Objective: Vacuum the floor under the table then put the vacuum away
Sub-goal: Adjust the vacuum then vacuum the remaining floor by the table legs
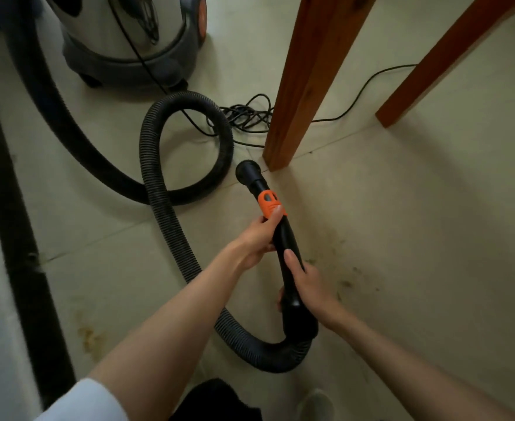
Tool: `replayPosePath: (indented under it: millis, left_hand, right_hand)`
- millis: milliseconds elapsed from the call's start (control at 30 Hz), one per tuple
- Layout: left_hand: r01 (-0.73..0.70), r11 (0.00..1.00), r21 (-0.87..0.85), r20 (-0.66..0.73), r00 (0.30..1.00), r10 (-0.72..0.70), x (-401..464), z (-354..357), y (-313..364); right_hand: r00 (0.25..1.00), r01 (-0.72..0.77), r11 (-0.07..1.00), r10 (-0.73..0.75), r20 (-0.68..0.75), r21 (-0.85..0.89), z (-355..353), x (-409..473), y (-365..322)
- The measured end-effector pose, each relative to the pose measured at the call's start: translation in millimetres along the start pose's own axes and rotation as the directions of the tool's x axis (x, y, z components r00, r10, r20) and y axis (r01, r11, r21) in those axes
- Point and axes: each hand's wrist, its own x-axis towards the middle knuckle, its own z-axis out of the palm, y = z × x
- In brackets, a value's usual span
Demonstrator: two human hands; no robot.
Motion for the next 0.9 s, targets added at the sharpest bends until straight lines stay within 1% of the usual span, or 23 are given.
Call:
replayPosePath:
  millis: [67, 167, 267, 367, 500, 600, 767, 900]
  left_hand:
    - [-0.027, 1.000, 0.007, 0.012, 1.000, 0.027, 24, 8, -15]
    - [-0.065, 0.997, 0.051, 0.049, 0.997, 0.063, 60, 19, -33]
    - [-0.081, 0.993, 0.089, 0.031, 0.996, 0.079, 90, 29, -48]
    - [-0.107, 0.986, 0.125, 0.002, 0.994, 0.107, 113, 40, -64]
    - [-0.149, 0.980, 0.130, -0.046, 0.987, 0.156, 127, 55, -71]
    - [-0.156, 0.977, 0.143, -0.017, 0.987, 0.160, 128, 64, -64]
    - [-0.153, 0.975, 0.160, 0.013, 0.988, 0.153, 131, 70, -57]
    - [-0.176, 0.966, 0.191, -0.015, 0.983, 0.182, 136, 70, -52]
  right_hand:
    - [1.000, 0.015, 1.000, -0.015, 0.008, -0.011, -11, 19, 20]
    - [0.997, 0.056, 0.998, -0.056, -0.047, 0.007, -20, 45, 46]
    - [0.994, 0.083, 0.996, -0.082, -0.077, 0.011, -20, 60, 64]
    - [0.993, 0.069, 0.993, -0.060, -0.098, 0.099, -21, 70, 78]
    - [0.999, 0.010, 0.976, -0.003, -0.033, 0.217, -35, 76, 82]
    - [1.000, -0.021, 0.943, 0.025, -0.008, 0.333, -46, 80, 78]
    - [1.000, -0.030, 0.903, 0.026, 0.015, 0.429, -56, 88, 69]
    - [0.997, -0.058, 0.877, 0.027, 0.073, 0.477, -59, 92, 64]
